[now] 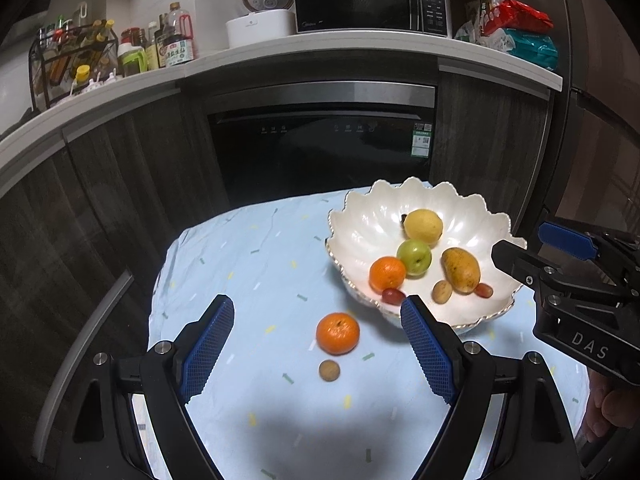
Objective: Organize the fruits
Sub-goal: 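Withdraw both open grippers from the bowl toward the mandarin and small brown fruit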
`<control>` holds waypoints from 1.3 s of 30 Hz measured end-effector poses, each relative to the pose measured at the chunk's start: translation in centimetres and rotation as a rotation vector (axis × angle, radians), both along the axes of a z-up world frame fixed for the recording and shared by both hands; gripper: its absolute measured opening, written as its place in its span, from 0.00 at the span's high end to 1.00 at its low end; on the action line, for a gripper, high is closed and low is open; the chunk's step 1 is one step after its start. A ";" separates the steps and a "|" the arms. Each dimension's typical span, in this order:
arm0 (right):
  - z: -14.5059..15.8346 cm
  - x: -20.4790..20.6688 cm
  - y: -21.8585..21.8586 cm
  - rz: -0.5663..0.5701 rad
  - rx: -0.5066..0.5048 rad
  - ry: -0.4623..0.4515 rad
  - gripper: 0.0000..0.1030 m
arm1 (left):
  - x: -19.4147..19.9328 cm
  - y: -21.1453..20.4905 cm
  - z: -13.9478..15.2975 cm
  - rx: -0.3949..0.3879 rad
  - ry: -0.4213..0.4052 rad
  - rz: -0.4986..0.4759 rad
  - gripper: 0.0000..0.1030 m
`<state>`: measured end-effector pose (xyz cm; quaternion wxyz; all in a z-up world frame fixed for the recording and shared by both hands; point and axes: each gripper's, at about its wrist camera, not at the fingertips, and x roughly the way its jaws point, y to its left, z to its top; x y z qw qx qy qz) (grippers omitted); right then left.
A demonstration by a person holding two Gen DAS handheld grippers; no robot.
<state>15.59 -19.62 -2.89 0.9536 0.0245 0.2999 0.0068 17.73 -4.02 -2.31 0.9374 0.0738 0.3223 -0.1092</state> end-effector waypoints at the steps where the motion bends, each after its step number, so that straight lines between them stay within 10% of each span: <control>1: -0.2 -0.1 0.2 0.002 0.000 0.001 0.35 | -0.1 0.2 -0.2 0.000 0.003 0.000 0.17; 21: -4.0 -1.1 2.4 0.013 -0.017 0.026 0.35 | -0.6 1.3 -5.7 0.013 0.088 -0.039 0.18; 39: -6.8 -0.8 3.3 0.012 -0.021 0.065 0.35 | 1.9 0.5 -10.1 0.041 0.165 -0.117 0.40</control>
